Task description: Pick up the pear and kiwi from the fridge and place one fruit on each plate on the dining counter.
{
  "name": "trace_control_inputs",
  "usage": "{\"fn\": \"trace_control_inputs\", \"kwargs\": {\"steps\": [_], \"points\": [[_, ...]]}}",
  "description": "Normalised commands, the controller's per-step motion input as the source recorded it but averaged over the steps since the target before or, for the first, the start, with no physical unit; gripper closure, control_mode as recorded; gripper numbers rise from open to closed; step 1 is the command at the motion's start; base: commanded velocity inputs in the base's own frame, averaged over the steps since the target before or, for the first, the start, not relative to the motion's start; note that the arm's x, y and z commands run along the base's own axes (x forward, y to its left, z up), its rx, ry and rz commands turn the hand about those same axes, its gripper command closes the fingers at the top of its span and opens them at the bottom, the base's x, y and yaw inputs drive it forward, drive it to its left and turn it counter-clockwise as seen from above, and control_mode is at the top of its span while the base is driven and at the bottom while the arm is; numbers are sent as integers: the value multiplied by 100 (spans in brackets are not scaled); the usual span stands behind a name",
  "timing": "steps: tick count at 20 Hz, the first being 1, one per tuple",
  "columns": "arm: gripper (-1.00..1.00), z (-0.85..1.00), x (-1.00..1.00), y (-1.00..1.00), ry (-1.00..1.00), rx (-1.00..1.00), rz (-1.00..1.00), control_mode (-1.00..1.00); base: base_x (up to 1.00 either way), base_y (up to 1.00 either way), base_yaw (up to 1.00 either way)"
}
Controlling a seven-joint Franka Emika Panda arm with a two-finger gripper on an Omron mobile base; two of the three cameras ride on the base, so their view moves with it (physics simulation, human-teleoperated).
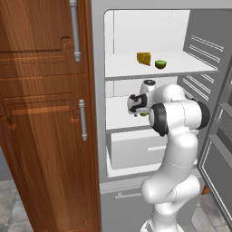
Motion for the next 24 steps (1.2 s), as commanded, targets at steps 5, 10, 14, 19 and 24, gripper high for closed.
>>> {"fn": "trace_control_inputs", "kwargs": {"steps": [5,10,14,19,24], "points": [[100,0,0,0,0,0,0,-100,0,0,0],[100,0,0,0,0,0,0,-100,0,0,0],[100,0,0,0,0,0,0,-100,0,0,0],[100,0,-5,0,0,0,0,-100,0,0,0],[100,-1,-67,-1,-1,0,0,-100,0,0,0]]}}
